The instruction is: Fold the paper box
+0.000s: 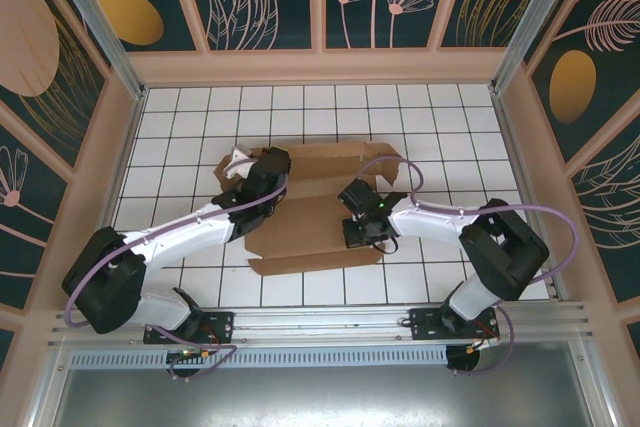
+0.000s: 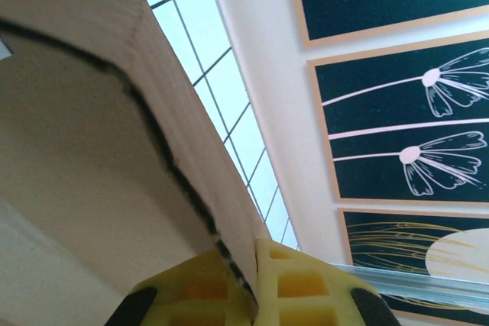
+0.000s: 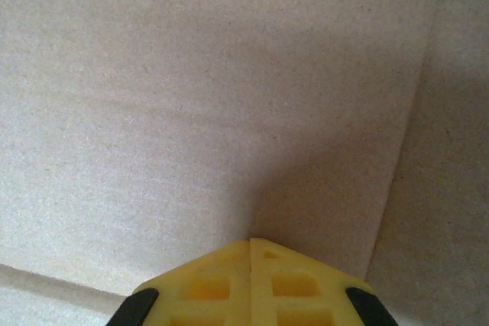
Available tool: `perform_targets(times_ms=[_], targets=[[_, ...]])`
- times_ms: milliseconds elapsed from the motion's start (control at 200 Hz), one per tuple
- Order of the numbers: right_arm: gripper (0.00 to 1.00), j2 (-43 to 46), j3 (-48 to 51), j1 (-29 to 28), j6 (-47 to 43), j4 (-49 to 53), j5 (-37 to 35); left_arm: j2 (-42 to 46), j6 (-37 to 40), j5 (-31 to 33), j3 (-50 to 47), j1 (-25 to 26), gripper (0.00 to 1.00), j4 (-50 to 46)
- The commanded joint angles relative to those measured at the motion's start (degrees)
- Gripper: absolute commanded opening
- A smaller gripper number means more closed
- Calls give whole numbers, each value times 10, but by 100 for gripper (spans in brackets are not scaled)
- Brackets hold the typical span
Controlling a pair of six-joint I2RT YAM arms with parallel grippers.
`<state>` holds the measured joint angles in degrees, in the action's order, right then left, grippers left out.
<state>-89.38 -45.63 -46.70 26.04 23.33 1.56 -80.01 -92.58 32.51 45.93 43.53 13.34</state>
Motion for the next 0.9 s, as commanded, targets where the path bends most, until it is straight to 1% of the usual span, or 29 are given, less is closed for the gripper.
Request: perform_targets(times_ms=[0, 160, 290, 355, 430, 530, 545, 560, 601, 651, 731, 796, 841, 896], targets=[[5, 16, 7, 7, -12, 69, -27, -7, -34, 38, 7, 4, 0, -64], [22, 67, -20, 7, -31, 60, -27, -5, -36, 32, -10, 5, 0, -39], [36, 139, -52, 14, -54, 57, -15, -2, -43, 28, -27, 6, 0, -27], [40, 175, -71, 33, -62, 60, -10, -1, -49, 29, -32, 6, 0, -27], [45, 212, -98, 82, -64, 62, 9, 2, -57, 34, -39, 6, 0, -26], [47, 230, -137, 149, -56, 61, 53, 7, -61, 40, -50, 6, 0, -11], [47, 229, -144, 150, -53, 61, 61, 7, -61, 40, -53, 6, 0, -6], [47, 228, -150, 171, -50, 62, 68, 7, -61, 39, -56, 6, 0, -1], [48, 219, -168, 198, -41, 66, 92, 8, -60, 36, -64, 6, 0, 15], [48, 203, -191, 218, -33, 74, 120, 7, -59, 27, -73, 6, 0, 38], [48, 179, -219, 234, -16, 80, 137, 4, -58, 16, -84, 6, 0, 63], [48, 154, -245, 242, 8, 96, 143, 2, -56, 13, -94, 6, 4, 79], [48, 143, -252, 245, 25, 88, 167, 3, -53, 14, -103, 5, 5, 95], [48, 135, -253, 245, 48, 77, 177, 7, -53, 15, -116, 6, 6, 113]])
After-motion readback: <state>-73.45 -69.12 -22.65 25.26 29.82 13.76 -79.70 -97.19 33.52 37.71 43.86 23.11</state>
